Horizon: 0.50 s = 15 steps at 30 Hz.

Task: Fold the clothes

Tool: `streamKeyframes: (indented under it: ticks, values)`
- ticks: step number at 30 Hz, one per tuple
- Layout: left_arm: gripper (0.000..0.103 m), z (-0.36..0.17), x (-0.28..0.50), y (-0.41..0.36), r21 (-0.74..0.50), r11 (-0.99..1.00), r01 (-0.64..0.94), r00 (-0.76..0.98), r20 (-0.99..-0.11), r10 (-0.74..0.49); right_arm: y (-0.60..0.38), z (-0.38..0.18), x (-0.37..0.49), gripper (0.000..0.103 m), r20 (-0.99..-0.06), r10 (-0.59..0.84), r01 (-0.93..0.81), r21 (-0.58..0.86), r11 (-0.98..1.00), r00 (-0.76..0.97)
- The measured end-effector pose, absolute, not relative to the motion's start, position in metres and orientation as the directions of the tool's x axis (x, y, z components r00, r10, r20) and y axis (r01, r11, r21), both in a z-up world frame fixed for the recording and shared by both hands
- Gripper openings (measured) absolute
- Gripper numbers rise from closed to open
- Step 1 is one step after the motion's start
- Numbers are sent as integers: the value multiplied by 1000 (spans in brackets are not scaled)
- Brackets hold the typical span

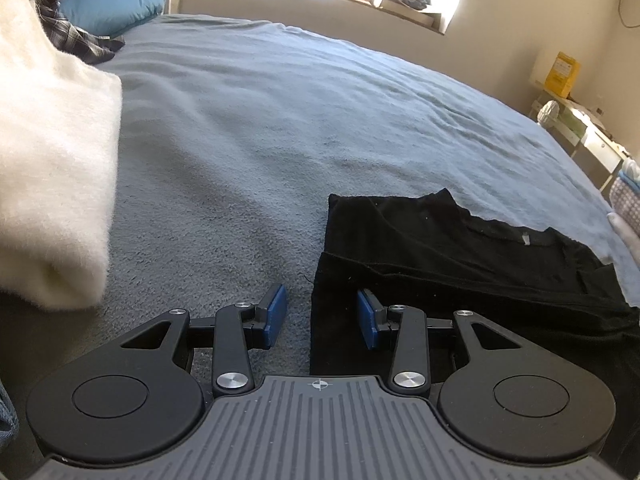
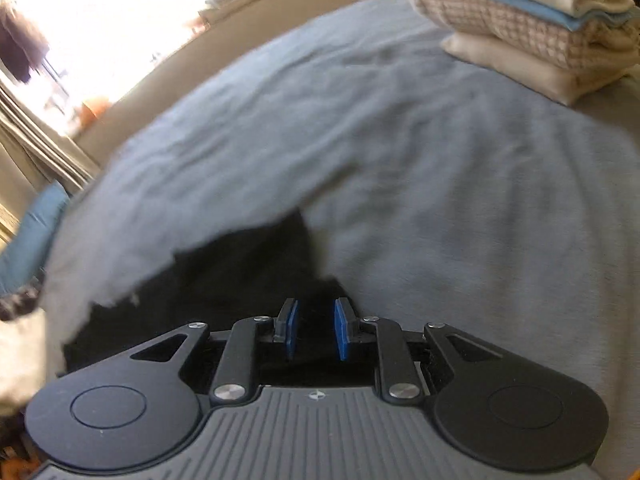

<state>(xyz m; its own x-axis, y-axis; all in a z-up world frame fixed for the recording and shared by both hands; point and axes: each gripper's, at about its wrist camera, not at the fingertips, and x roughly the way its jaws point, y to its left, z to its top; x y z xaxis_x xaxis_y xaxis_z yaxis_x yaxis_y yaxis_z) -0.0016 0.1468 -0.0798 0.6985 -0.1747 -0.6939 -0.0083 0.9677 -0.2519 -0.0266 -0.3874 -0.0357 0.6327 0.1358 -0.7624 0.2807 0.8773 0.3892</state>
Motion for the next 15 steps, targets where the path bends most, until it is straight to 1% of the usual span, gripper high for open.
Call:
streamKeyframes:
  ticks: [2,5,9,11,15]
  values:
    - [39,-80,-2,146,-250,968,-8,699,-694,-173,-389,-38,-26,21,-770,102,275,344,898,630]
    - [39,-80,-2,145,-244,970,-8,702,-692,-168,-369,-29,-20,21,-757,75,173,242,955,649]
    - [39,-80,-3,144,-236,972,-10,704,-691,-161,-318,-21,-9,21,-755,129,-114,73,991,643]
    - [39,-80,-2,144,-233,972,-9,706,-690,-159,-290,-22,-6,21,-771,159,-271,-17,963,616]
    - [39,-82,-4,144,-229,974,-6,710,-686,-157,-243,-31,3,21,-809,186,-484,-135,864,558]
